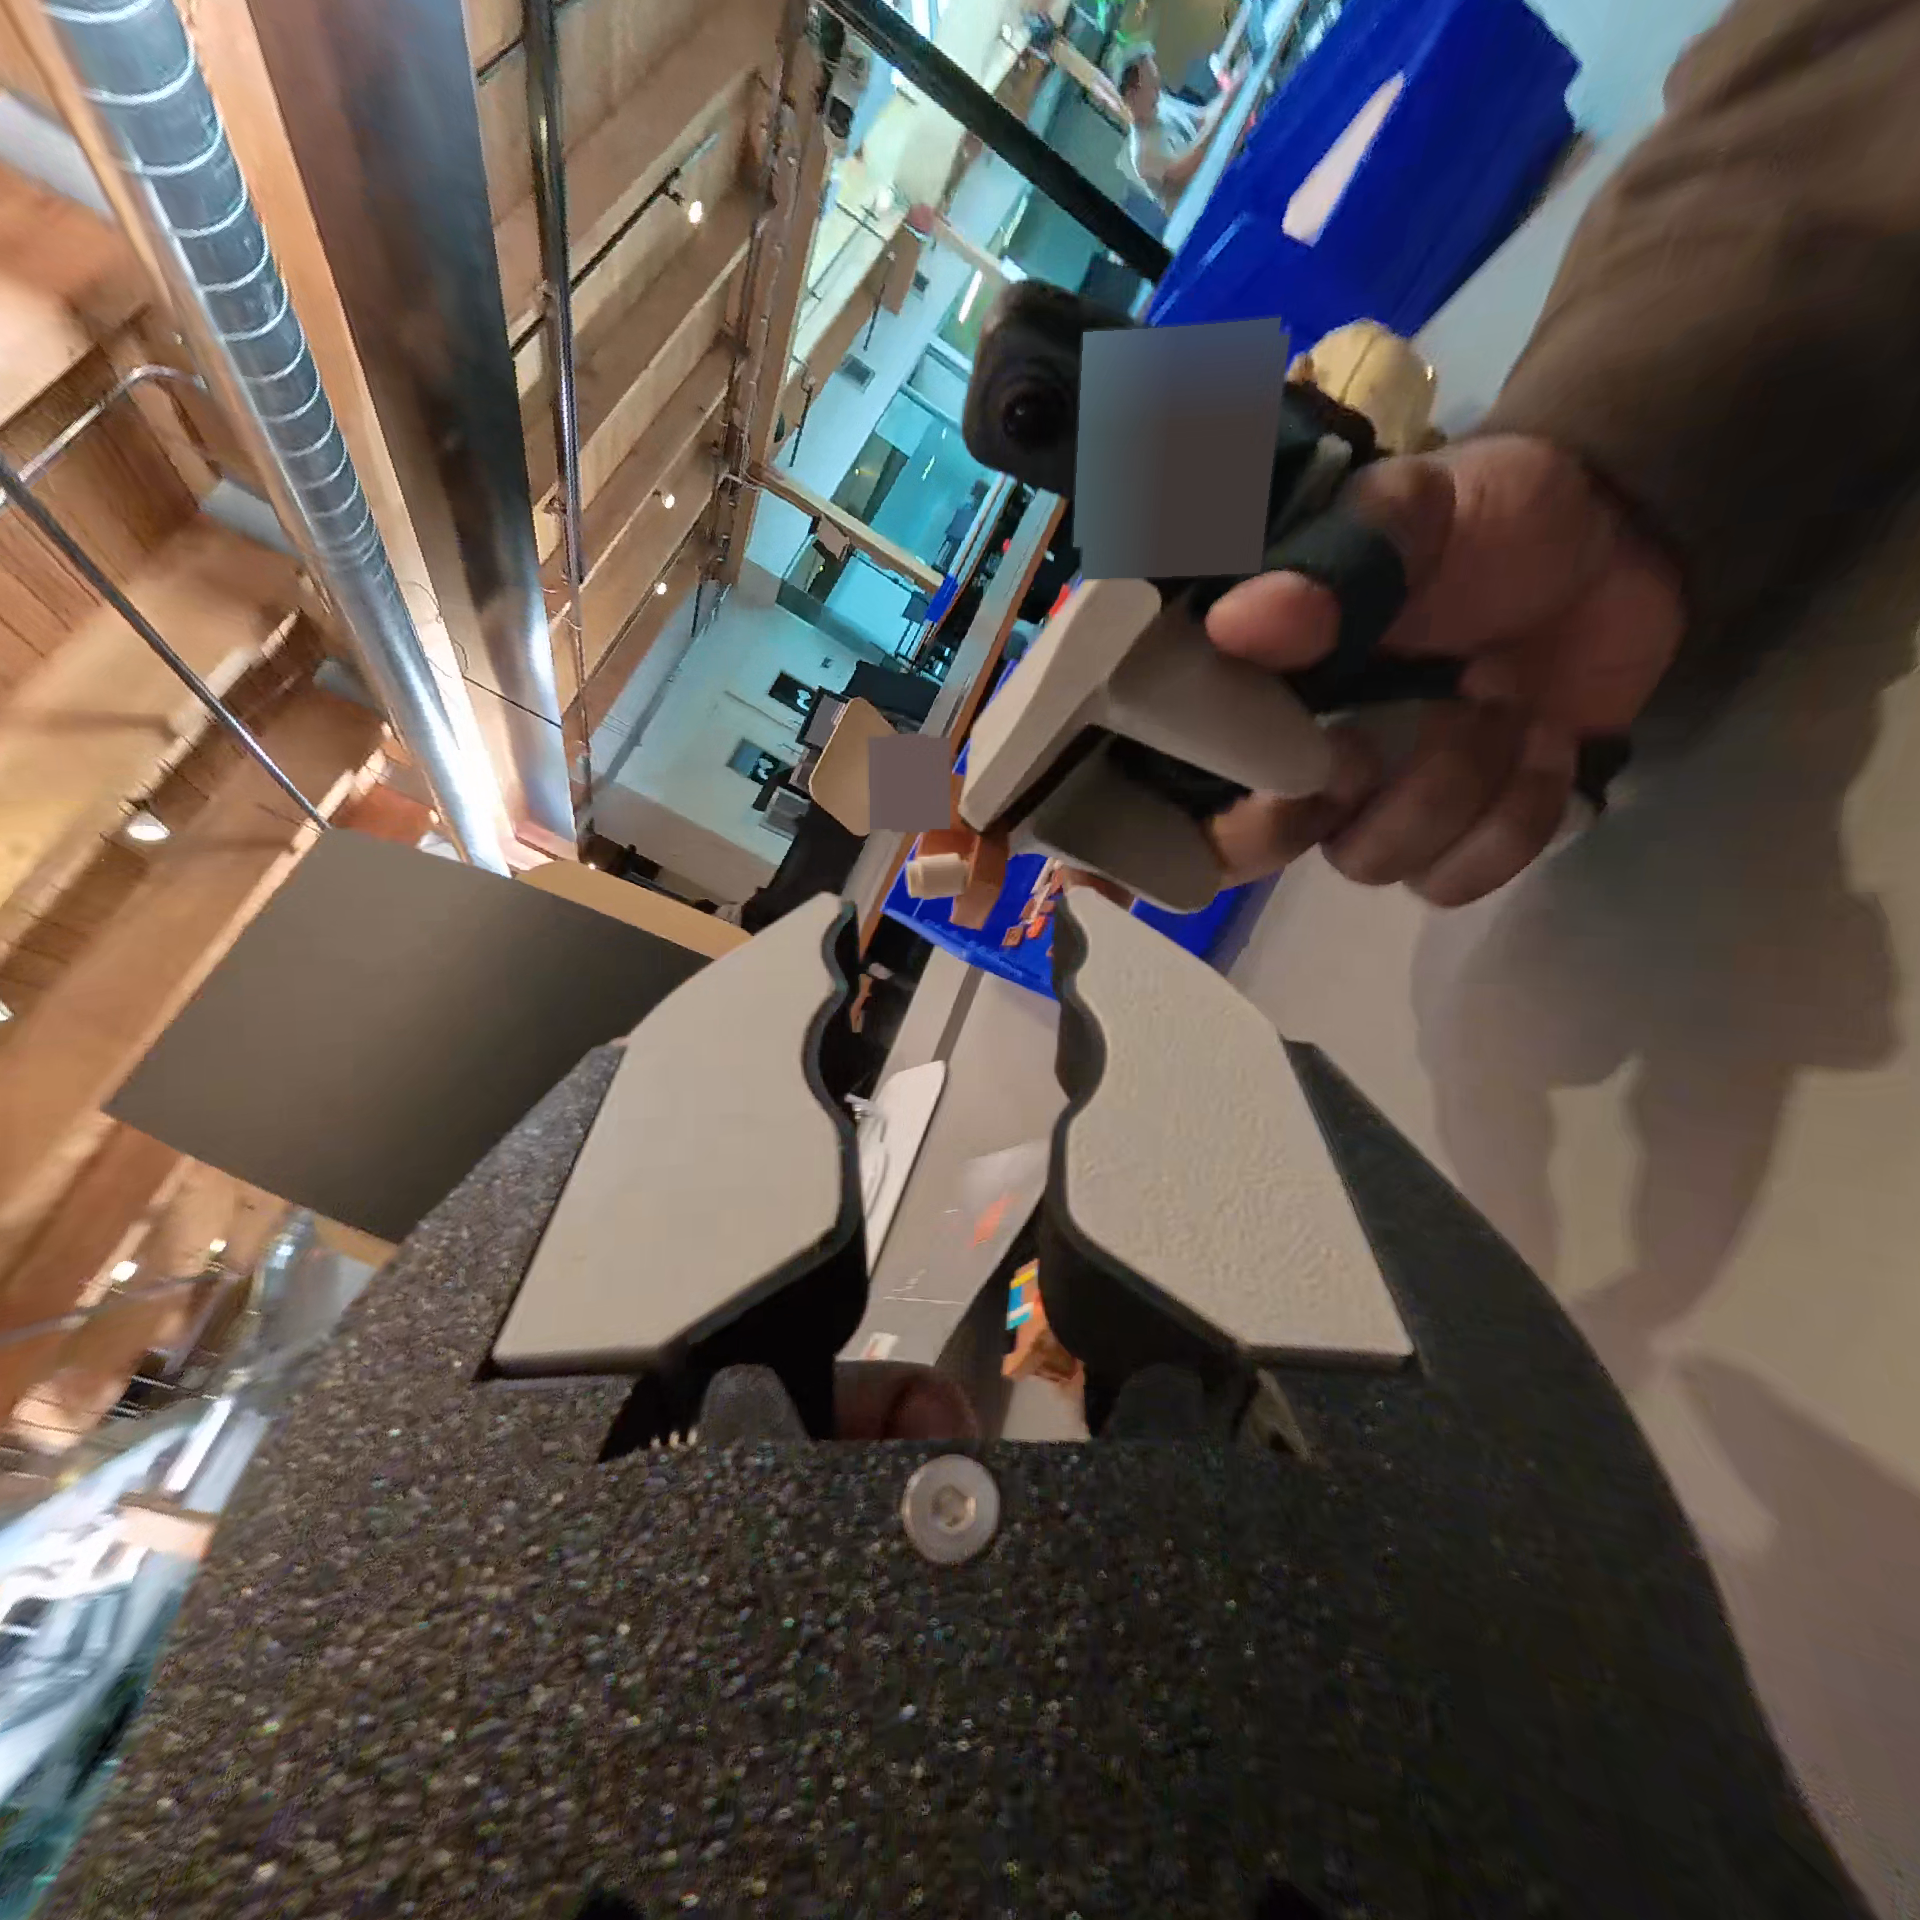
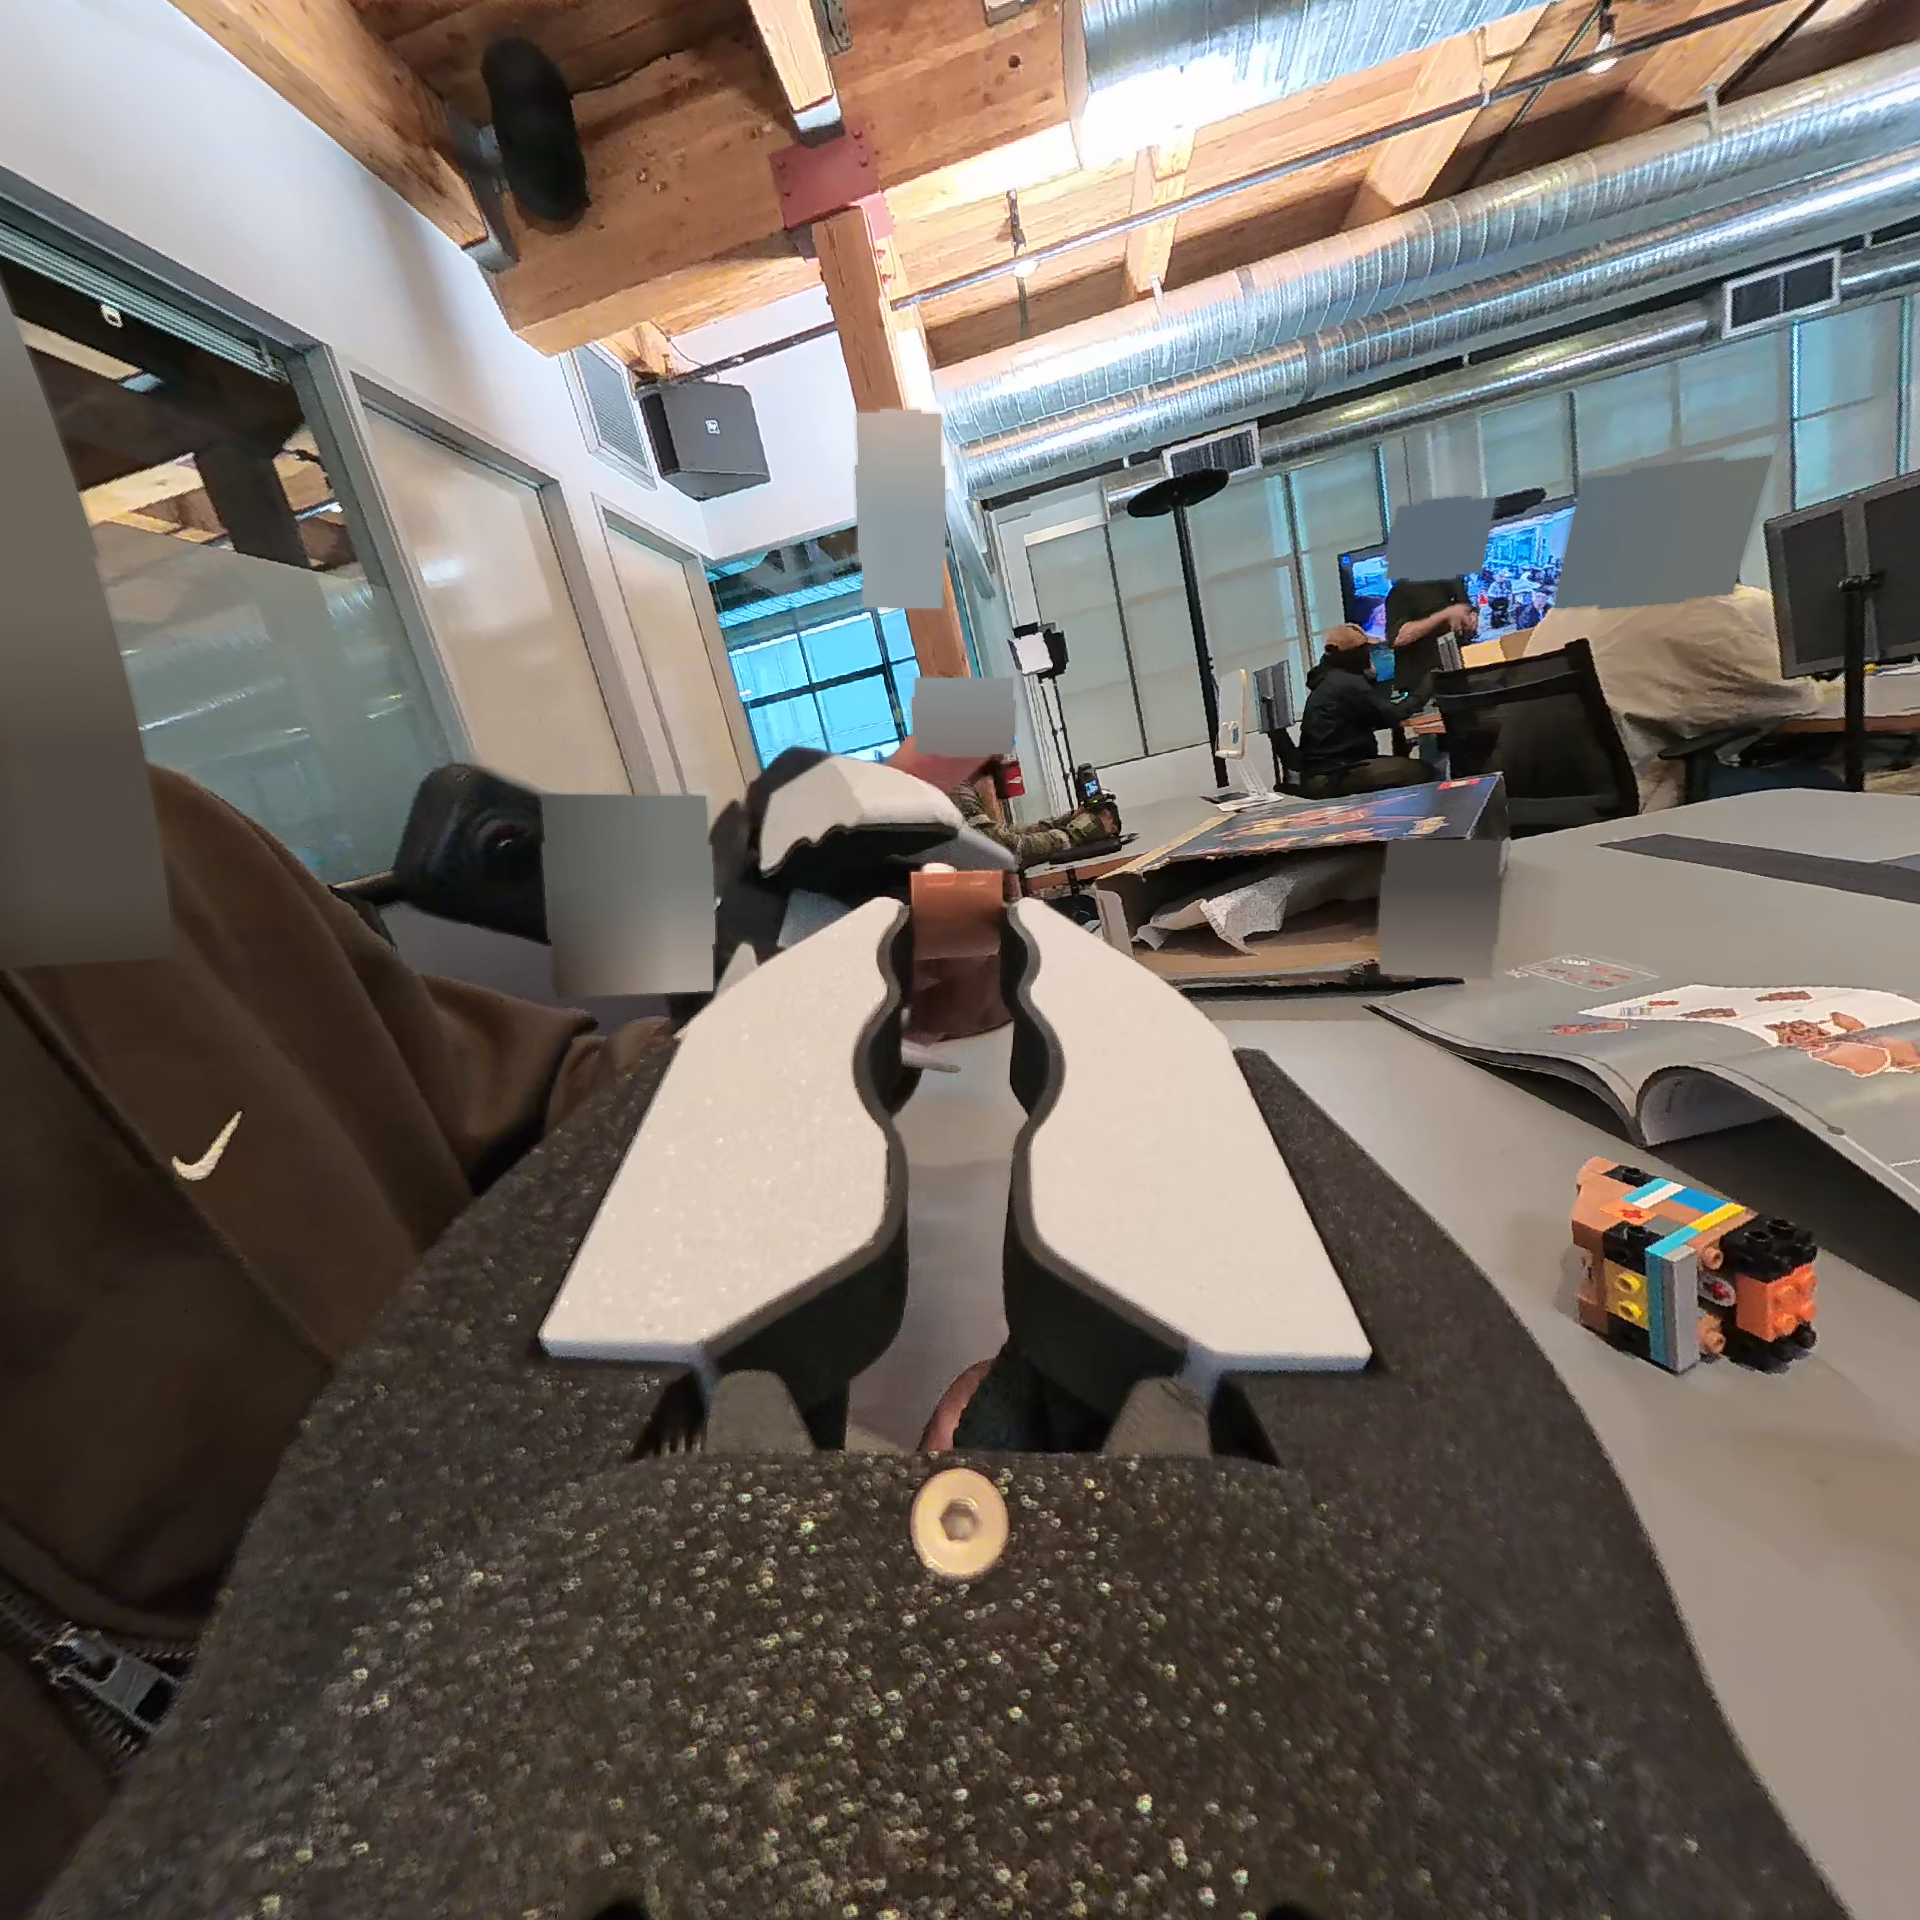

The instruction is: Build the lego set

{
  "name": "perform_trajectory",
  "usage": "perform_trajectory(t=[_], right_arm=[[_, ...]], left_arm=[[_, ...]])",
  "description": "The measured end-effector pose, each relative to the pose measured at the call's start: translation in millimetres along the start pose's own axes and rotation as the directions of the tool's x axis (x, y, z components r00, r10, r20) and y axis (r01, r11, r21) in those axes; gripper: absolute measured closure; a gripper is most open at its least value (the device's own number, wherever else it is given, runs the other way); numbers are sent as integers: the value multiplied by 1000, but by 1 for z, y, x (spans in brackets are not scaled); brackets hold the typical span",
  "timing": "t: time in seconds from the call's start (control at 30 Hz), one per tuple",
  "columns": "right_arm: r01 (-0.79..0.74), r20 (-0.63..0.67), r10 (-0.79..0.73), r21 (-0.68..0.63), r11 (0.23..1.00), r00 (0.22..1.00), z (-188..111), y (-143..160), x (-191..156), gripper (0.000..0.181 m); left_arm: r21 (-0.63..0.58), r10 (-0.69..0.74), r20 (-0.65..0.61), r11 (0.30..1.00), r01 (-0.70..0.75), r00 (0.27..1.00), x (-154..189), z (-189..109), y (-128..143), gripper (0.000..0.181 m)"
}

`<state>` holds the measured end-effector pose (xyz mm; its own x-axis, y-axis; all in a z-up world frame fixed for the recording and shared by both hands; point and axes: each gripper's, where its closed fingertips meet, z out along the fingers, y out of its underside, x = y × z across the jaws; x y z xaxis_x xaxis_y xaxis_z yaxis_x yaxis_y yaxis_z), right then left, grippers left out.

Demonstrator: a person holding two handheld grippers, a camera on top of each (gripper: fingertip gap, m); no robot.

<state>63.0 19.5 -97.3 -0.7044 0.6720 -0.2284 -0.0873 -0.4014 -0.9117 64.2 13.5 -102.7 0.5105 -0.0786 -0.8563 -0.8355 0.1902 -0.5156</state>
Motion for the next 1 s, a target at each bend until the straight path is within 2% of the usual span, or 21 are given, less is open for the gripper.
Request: perform_trajectory(t=[0.13, 0.33, 0.47, 0.57, 0.7, 0.77, 0.9, 1.0], right_arm=[[-2, 5, 2, -2, 1000, 1000, 0, 0, -1, 166], [-1, 7, 1, -3, 1000, 1000, 0, 1, -1, 166], [5, -11, -5, -9, 1000, 1000, -3, 0, 2, 166], [17, -44, -18, -23, 1000, 999, -9, -1, 9, 166], [28, -96, -35, -72, 997, 995, -17, 6, 20, 166], [50, -116, -62, -104, 993, 991, -18, 10, 23, 166], [104, -124, -124, -155, 982, 984, -15, 18, 23, 166], [144, -128, -171, -195, 970, 977, -14, 26, 24, 166]], left_arm=[[-11, 94, -25, 995, -95, 995, 0, 5, 0, 145], [-11, 76, -57, 997, -77, 995, 1, 10, 4, 146], [-41, -164, -26, 986, 163, 986, -7, 3, 32, 145], [-81, -391, -15, 918, 388, 920, -11, -11, 65, 146], [-205, -563, -3, 809, 551, 826, -1, -22, 109, 145], [-211, -613, -28, 776, 595, 790, 5, -21, 110, 145], [-153, -674, -121, 738, 657, 729, 14, -3, 87, 145], [-158, -688, -156, 726, 669, 709, 15, 13, 83, 145]])
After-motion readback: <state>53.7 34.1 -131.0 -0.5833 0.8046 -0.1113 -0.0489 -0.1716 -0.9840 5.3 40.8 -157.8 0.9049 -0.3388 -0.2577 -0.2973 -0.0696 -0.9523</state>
